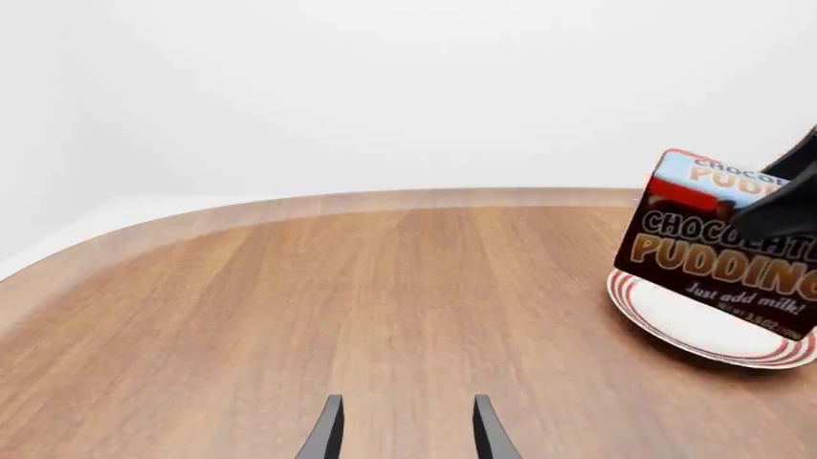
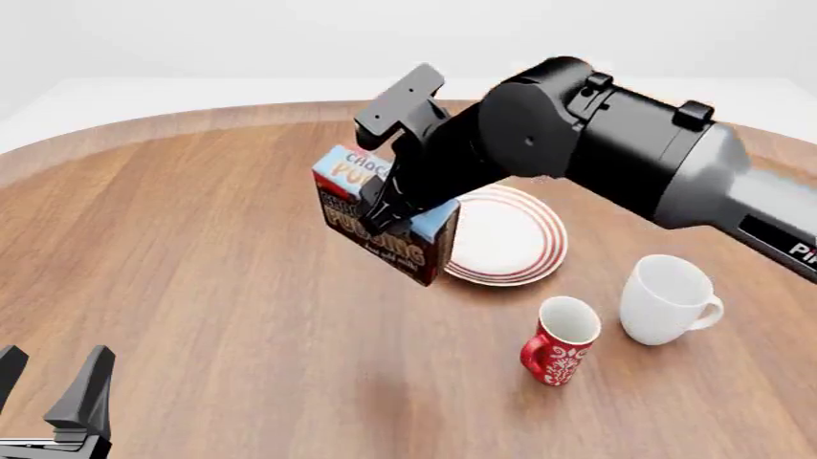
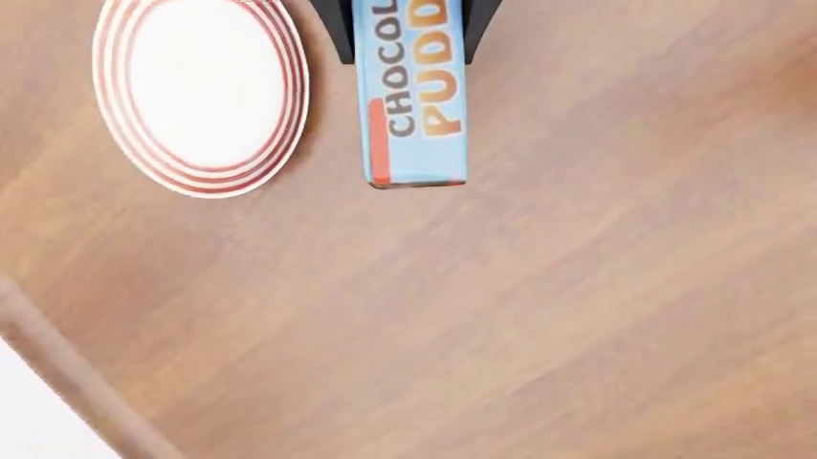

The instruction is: Put the chocolate pudding to the right of the plate.

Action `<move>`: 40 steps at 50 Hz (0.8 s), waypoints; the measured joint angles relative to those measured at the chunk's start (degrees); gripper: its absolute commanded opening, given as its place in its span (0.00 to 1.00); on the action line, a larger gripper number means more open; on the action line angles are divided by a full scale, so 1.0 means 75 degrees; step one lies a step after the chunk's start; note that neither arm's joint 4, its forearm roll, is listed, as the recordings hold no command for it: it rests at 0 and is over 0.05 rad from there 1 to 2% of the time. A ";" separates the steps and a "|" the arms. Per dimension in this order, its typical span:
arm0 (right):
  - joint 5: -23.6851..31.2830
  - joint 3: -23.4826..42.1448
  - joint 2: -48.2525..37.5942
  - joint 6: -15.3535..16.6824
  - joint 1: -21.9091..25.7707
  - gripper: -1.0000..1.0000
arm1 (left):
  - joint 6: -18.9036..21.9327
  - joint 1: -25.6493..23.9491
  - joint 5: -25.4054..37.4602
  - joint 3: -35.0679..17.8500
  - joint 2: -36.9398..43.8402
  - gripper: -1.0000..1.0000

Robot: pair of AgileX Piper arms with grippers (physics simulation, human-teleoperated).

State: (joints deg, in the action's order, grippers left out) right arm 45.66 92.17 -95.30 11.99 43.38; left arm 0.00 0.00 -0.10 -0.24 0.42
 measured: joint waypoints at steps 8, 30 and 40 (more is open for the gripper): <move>0.0269 0.0832 -0.0163 0.0123 -0.0099 0.00 | 0.0000 0.0000 0.0000 0.0000 0.0000 1.00; 0.2273 0.5077 -0.1725 0.0450 -0.0610 0.00 | 0.0000 0.0000 0.0000 0.0000 0.0000 1.00; 0.2880 0.6478 -0.2301 0.0498 -0.0988 0.00 | 0.0000 0.0000 0.0000 0.0000 0.0000 1.00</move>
State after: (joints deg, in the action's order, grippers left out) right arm 67.26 140.75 -112.56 15.72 35.97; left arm 0.00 0.00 -0.10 -0.24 0.42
